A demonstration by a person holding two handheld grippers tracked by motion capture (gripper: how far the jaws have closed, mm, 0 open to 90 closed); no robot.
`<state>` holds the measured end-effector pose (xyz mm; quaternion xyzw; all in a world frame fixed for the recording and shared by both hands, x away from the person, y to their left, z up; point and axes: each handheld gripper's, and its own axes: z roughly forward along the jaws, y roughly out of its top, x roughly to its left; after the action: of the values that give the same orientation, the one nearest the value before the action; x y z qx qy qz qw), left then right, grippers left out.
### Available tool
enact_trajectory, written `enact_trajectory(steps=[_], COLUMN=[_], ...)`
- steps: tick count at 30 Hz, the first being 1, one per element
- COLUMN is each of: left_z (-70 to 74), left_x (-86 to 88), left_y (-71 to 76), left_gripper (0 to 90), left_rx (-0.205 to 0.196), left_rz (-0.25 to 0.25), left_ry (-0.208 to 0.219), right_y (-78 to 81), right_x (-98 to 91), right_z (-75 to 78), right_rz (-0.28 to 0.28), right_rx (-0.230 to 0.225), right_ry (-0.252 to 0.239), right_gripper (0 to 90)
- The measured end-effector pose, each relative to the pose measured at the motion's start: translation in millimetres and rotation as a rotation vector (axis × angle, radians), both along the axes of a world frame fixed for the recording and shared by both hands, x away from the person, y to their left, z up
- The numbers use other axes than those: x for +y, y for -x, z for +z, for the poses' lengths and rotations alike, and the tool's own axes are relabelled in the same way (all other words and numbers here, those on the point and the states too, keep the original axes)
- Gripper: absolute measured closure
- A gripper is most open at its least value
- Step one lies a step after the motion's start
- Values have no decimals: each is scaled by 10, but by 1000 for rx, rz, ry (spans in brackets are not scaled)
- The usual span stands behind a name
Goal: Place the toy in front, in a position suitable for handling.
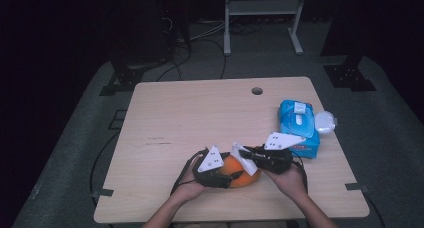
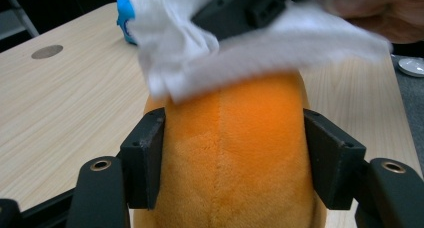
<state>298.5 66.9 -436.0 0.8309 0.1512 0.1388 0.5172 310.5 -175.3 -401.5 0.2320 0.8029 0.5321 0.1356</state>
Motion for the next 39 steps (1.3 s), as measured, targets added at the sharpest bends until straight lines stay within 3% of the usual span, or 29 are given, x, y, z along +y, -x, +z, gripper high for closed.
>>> enact_trajectory(steps=[4,8,16,26,28,33,39], left_z=[-27,-57,-89,-112,-119,-135,-136], left_x=[77,77,121,208,226,222,199], left_y=[-50,-70,-70,-136,-145,-140,-136], left_gripper=[321,292,275,275,275,274,274], left_rx=[36,59,76,112,124,125,122], left_rz=[-8,-11,-21,-19,-9,-7,-16], left_ry=[22,31,26,38,42,43,36], right_y=[-78,-72,70,-125,-111,-55,66], right_x=[-197,-234,31,-339,-360,-279,-41], right_z=[-44,-58,-4,-102,-108,-94,-15], right_rz=[-81,-107,-31,-114,-122,-103,-21], right_rx=[27,39,-27,55,58,43,4], right_ry=[-17,-30,3,-69,-58,-44,-26], right_gripper=[820,821,819,817,817,816,815])
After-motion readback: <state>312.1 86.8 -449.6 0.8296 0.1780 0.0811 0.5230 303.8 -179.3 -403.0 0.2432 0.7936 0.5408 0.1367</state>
